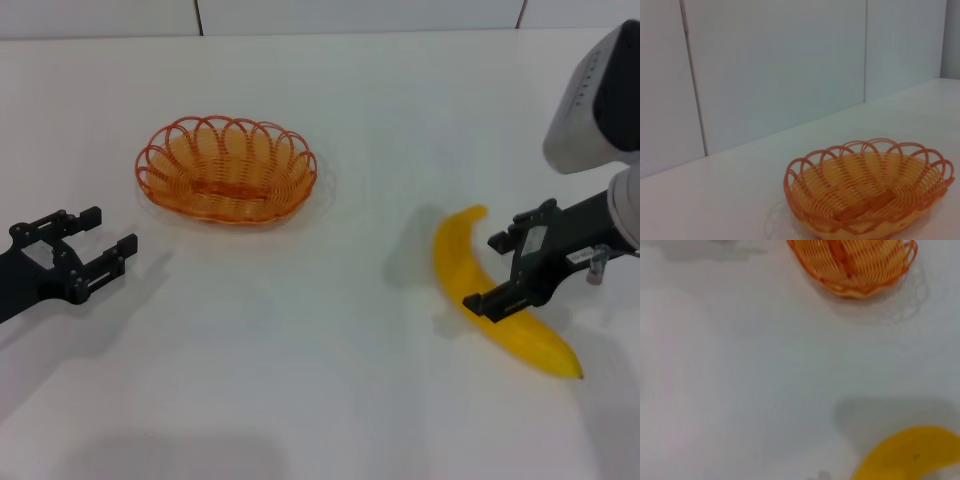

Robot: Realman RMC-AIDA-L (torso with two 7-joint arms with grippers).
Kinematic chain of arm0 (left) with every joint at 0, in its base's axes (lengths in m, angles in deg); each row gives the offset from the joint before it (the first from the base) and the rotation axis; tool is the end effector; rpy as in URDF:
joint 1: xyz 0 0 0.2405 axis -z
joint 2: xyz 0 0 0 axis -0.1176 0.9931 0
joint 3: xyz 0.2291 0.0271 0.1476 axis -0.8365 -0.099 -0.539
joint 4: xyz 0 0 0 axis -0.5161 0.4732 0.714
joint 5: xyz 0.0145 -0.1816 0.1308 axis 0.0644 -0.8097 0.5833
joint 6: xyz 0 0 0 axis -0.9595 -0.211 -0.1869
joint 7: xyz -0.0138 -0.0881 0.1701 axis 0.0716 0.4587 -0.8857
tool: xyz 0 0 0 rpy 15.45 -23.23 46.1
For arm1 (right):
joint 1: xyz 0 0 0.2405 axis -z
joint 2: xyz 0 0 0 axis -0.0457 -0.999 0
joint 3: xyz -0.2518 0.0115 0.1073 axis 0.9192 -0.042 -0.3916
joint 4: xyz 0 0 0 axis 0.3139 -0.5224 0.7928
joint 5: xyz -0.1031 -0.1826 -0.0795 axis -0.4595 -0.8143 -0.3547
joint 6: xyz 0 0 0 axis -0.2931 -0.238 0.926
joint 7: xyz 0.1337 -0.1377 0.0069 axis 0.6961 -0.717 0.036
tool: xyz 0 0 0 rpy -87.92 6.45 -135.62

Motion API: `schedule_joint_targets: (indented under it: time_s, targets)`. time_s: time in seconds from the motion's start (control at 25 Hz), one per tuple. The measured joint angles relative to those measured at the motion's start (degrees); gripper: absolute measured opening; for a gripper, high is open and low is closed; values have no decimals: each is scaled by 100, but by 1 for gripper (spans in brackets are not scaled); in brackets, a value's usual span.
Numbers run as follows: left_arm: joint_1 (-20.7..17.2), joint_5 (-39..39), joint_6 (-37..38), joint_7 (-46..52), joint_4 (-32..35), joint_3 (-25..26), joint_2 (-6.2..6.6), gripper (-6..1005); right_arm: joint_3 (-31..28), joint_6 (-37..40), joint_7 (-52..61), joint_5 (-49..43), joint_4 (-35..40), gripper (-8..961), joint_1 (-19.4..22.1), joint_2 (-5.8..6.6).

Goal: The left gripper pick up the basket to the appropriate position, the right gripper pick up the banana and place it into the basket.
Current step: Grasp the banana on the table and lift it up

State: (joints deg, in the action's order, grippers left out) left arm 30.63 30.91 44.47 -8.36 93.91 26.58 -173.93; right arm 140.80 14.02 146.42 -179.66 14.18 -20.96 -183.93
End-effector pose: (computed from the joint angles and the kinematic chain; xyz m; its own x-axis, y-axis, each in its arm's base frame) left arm -0.3634 0.3556 -0.0492 0.8523 0.2095 0.4793 0.4721 -0.7026 -0.5324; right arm 0.2423 0.3348 -0.0298 0.8483 -0.4927 0.1941 -0.4079 -0.8416 -0.3539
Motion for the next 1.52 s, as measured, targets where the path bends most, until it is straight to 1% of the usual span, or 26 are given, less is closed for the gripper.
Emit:
schedule_joint_targets:
  time_s: [0.28,0.92,1.36,1.52]
  targets:
    - [3,0,1,0,1,-17,0,597,189,-48,120,-201,-529,878,-257,10]
    - [21,12,1,-19,-9,-44,0,596,192,-380,153,-402,-1455,865,-664,8]
    - [20,9,-7,-39,-26,-62,-9,593,201,-454,158,-421,-1650,854,-742,8]
    - [20,9,-9,-41,-26,-61,-9,592,203,-446,158,-425,-1683,718,-758,8]
